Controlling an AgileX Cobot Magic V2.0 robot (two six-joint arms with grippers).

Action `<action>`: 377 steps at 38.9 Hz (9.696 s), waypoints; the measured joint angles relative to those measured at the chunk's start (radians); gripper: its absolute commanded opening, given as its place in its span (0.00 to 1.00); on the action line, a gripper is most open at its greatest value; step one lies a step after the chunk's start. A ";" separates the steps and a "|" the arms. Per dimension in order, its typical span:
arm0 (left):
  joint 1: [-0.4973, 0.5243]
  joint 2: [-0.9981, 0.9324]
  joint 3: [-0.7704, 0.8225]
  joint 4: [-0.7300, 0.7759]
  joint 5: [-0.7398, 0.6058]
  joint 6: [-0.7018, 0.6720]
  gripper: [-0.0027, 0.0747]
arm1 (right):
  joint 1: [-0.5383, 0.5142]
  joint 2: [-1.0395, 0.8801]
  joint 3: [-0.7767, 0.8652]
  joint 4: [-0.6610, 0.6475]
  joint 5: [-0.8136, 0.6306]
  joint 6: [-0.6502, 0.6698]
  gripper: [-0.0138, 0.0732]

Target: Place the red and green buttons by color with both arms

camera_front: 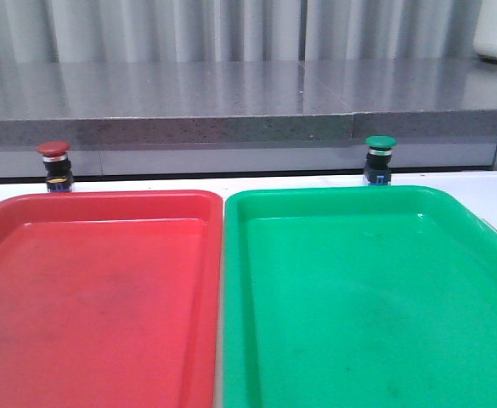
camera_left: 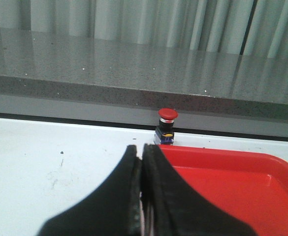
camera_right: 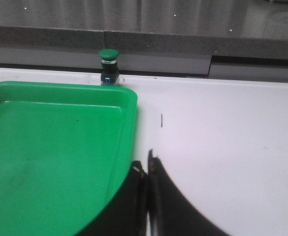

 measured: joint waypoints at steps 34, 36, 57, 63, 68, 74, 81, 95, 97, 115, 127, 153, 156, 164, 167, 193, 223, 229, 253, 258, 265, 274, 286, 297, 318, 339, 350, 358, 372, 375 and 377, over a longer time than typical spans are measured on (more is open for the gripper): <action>0.000 0.430 -0.415 0.031 0.062 0.000 0.08 | 0.000 0.441 -0.540 0.000 0.111 0.000 0.14; 0.000 0.432 -0.415 0.031 0.062 0.000 0.16 | 0.000 0.444 -0.542 0.000 0.111 0.000 0.21; 0.000 0.432 -0.415 0.033 0.063 0.000 0.91 | 0.000 0.444 -0.542 0.000 0.115 0.000 0.88; 0.000 0.439 -0.415 0.033 0.037 0.000 0.91 | 0.000 0.444 -0.542 0.000 0.117 0.000 0.88; 0.000 0.508 -0.430 0.033 -0.025 0.000 0.91 | 0.000 0.444 -0.542 0.000 0.117 0.000 0.88; -0.015 0.715 -0.507 0.033 -0.040 0.000 0.91 | 0.000 0.444 -0.542 0.000 0.117 0.000 0.88; -0.065 0.983 -0.672 0.036 0.035 0.000 0.91 | 0.000 0.444 -0.542 0.000 0.117 0.000 0.88; -0.107 1.533 -1.134 0.040 0.347 0.000 0.91 | 0.000 0.444 -0.542 0.000 0.118 0.000 0.88; -0.107 1.585 -1.184 0.040 0.366 0.000 0.91 | 0.000 0.444 -0.542 0.000 0.118 0.000 0.88; -0.107 1.997 -1.551 0.055 0.438 0.000 0.78 | 0.000 0.444 -0.542 0.000 0.118 0.000 0.88; -0.107 2.091 -1.619 0.058 0.443 0.000 0.61 | 0.000 0.444 -0.542 0.000 0.118 0.000 0.88; -0.111 2.054 -1.762 0.076 0.641 0.002 0.27 | 0.000 0.444 -0.542 0.000 0.118 0.000 0.88; -0.121 1.963 -1.721 0.082 0.653 0.009 0.27 | 0.000 0.444 -0.542 0.000 0.118 0.000 0.88; -0.225 1.694 -1.390 0.080 0.578 0.011 0.27 | 0.000 0.444 -0.542 0.000 0.118 0.000 0.88; -0.260 1.629 -1.275 0.054 0.548 0.011 0.27 | 0.000 0.444 -0.542 0.000 0.118 0.000 0.88; -0.386 1.527 -0.831 -0.029 0.276 0.011 0.40 | 0.000 0.444 -0.542 0.000 0.119 0.000 0.88; -0.376 1.375 -0.921 -0.035 0.319 0.012 0.42 | 0.000 0.444 -0.542 0.000 0.119 0.000 0.88; -0.263 1.271 -0.948 0.014 0.350 0.012 0.11 | 0.000 0.444 -0.542 0.000 0.119 0.000 0.88; -0.053 0.544 -0.480 0.037 0.294 0.019 0.01 | 0.000 0.444 -0.542 0.000 0.119 0.000 0.88; -0.064 0.351 -0.392 0.026 0.294 0.019 0.01 | 0.000 0.444 -0.542 0.000 0.119 0.000 0.88; -0.066 0.134 -0.334 0.013 0.294 0.019 0.01 | 0.000 0.444 -0.542 0.000 0.119 0.000 0.88; -0.066 0.050 -0.327 0.011 0.290 0.019 0.01 | 0.000 0.444 -0.542 0.000 0.119 0.000 0.88; -0.066 0.050 -0.327 0.010 0.290 0.019 0.01 | 0.000 0.444 -0.542 0.000 0.119 0.000 0.88; -0.066 0.050 -0.327 0.010 0.290 0.019 0.01 | 0.000 0.534 -0.562 0.000 0.086 0.000 0.84; -0.066 0.050 -0.327 0.009 0.290 0.020 0.01 | 0.099 1.278 -0.949 0.022 0.061 0.000 0.84; -0.066 0.050 -0.327 0.008 0.290 0.020 0.01 | 0.149 1.865 -1.509 0.011 0.290 0.226 0.84; -0.066 0.050 -0.327 0.008 0.290 0.020 0.01 | 0.127 2.076 -1.706 0.005 0.360 0.255 0.84; -0.066 0.050 -0.327 0.008 0.290 0.020 0.01 | 0.127 2.153 -1.755 -0.005 0.368 0.255 0.79; -0.066 0.050 -0.327 0.008 0.290 0.020 0.01 | 0.127 2.157 -1.760 -0.006 0.376 0.259 0.45; -0.066 0.050 -0.327 0.008 0.290 0.020 0.01 | 0.127 2.155 -1.760 -0.006 0.380 0.259 0.45; -0.066 0.050 -0.327 0.008 0.290 0.020 0.01 | 0.127 2.149 -1.760 -0.006 0.384 0.259 0.45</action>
